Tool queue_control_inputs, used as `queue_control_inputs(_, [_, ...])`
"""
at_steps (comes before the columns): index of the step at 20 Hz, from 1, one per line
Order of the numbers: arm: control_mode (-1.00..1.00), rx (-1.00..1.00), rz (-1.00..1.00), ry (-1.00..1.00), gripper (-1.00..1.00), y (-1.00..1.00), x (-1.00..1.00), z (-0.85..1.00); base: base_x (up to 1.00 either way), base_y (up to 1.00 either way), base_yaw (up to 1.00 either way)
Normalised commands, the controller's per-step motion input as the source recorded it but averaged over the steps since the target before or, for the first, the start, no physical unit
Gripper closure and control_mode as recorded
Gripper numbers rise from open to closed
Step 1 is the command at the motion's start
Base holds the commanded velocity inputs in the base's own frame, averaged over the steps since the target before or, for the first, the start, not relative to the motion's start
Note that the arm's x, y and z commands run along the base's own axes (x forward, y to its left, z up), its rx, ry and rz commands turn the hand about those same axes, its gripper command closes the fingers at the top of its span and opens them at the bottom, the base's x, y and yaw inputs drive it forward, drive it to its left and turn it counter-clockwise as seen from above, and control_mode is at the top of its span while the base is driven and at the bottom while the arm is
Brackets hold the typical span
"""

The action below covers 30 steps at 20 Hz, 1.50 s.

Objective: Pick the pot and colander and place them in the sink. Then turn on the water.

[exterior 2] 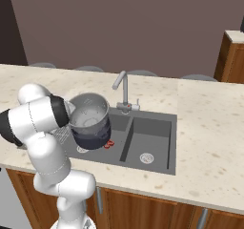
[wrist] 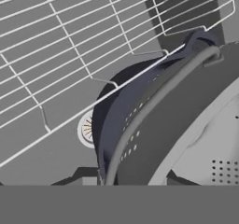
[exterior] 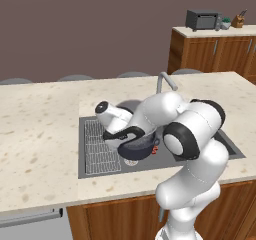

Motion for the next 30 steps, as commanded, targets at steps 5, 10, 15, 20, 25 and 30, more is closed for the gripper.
queue_control_inputs(5, [-1.00,-0.01,0.00,0.05,-1.00,0.00,-0.01,-0.11,0.00,0.00,0.00])
queue_control_inputs(10, [-1.00,0.00,0.00,0.00,-1.00,0.00,0.00,0.00,0.00,0.00,0.00])
queue_control_inputs(15, [-1.00,0.00,0.00,-0.01,-1.00,0.00,0.00,0.14,0.00,0.00,0.00])
queue_control_inputs(20, [-1.00,0.00,0.00,0.00,-1.00,0.00,-0.04,0.46,0.00,0.00,0.00])
queue_control_inputs(25, [-1.00,0.00,0.00,0.00,-1.00,0.00,-0.12,0.62,0.00,0.00,0.00])
queue_control_inputs(30, [-1.00,0.00,0.00,0.00,-1.00,0.00,-0.20,0.60,0.00,0.00,0.00])
